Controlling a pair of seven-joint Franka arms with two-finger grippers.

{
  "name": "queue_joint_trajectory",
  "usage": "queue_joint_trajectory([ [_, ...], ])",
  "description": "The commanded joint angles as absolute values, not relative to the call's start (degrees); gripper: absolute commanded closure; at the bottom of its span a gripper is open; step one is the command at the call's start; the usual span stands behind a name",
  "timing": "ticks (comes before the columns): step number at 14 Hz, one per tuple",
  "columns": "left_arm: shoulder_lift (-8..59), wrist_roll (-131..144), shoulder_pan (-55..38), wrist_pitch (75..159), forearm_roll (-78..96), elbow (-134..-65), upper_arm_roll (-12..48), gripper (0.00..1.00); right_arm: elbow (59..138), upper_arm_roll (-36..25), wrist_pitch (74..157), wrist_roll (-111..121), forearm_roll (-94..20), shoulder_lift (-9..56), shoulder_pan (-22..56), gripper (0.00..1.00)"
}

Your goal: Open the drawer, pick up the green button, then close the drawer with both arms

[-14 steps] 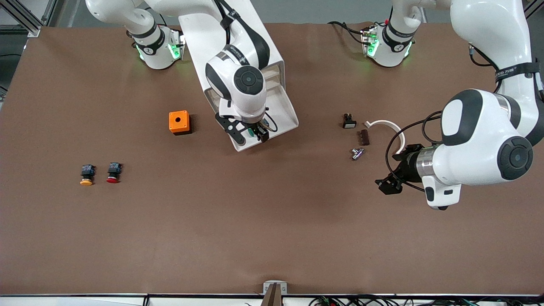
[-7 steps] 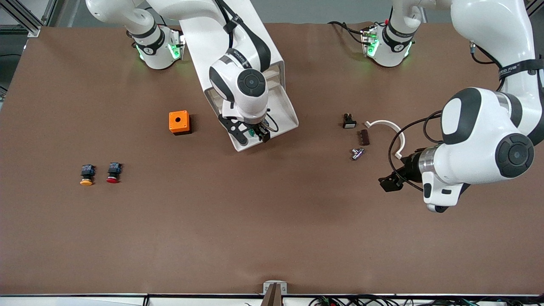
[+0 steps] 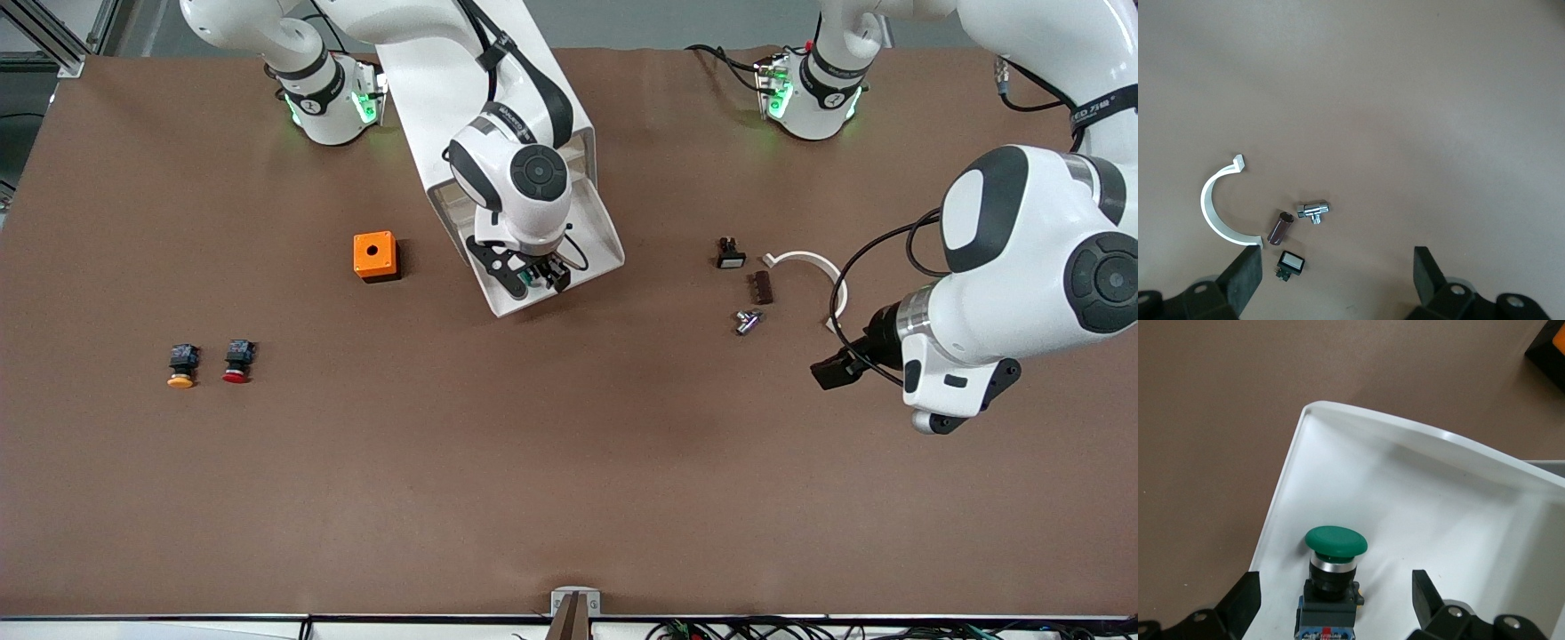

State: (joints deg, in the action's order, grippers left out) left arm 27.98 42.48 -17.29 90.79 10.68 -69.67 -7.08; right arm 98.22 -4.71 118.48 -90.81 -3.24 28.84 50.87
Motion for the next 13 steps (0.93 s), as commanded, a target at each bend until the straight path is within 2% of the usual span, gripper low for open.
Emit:
queue_joint_trajectory([
  [1, 26.89, 40.78, -17.58, 91.23, 9.49, -72.16, -6.94, 0.0, 98.35, -5.1, 119.0, -91.67, -3.52, 28.83, 51.5, 0.02],
  [7, 29.87, 40.61, -20.3, 95.53, 9.4, -72.25, -5.89, 0.0, 98.0, -5.19, 119.27, -91.84, -3.52, 30.32, 52.12, 0.11],
  [8, 30.67, 40.61, -20.39, 95.97, 9.4, -72.25, -5.89, 0.0, 97.91, -5.19, 119.44, -91.85, -3.52, 30.41, 52.12, 0.15],
  [10, 31.11, 40.61, -20.65, 96.42, 9.4, -72.25, -5.89, 0.0, 97.82, -5.19, 119.88, -91.85, -3.52, 30.5, 52.12, 0.27],
  [13, 31.73, 40.61, -20.83, 96.77, 9.4, -72.42, -5.89, 0.0, 97.74, -5.19, 120.41, -91.76, -3.6, 30.76, 52.12, 0.53],
])
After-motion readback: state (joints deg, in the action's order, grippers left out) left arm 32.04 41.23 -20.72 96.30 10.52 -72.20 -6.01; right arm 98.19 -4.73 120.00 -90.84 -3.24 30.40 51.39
